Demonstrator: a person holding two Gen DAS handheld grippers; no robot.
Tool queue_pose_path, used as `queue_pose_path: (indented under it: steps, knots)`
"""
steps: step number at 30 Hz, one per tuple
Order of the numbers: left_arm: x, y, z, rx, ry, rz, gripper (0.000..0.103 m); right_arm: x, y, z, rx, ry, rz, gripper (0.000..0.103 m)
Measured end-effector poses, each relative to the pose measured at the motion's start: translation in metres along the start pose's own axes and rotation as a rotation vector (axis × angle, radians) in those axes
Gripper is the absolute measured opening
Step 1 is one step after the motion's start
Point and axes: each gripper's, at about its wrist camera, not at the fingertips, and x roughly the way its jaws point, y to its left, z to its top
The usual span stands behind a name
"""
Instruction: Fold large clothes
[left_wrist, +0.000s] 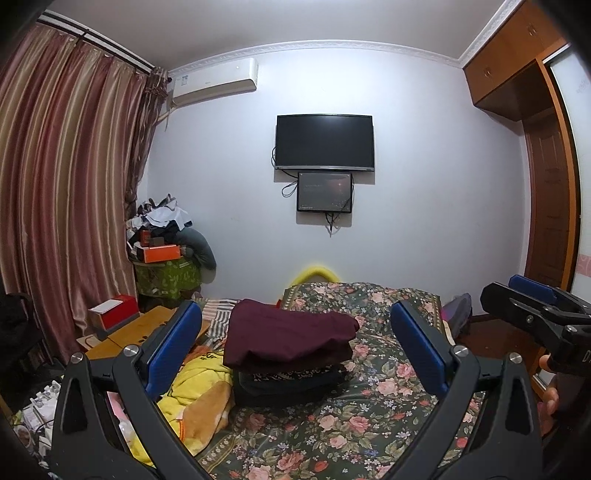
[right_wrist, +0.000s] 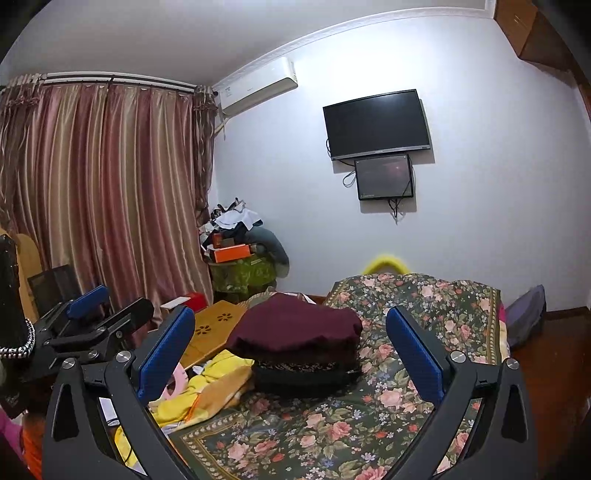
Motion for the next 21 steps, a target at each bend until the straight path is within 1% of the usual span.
queue_pose_path:
  steps: [10, 21]
  knots:
    - [-0.001, 0.000, -0.004, -0.005, -0.001, -0.007, 0.103, 0.004, -0.002, -0.002, -0.004, 0.011, -0.004, 0.103]
    - [0.003, 0.005, -0.007, -0.023, 0.005, -0.013, 0.103, 0.016, -0.002, -0.006, 0.000, 0.047, -0.014, 0.103]
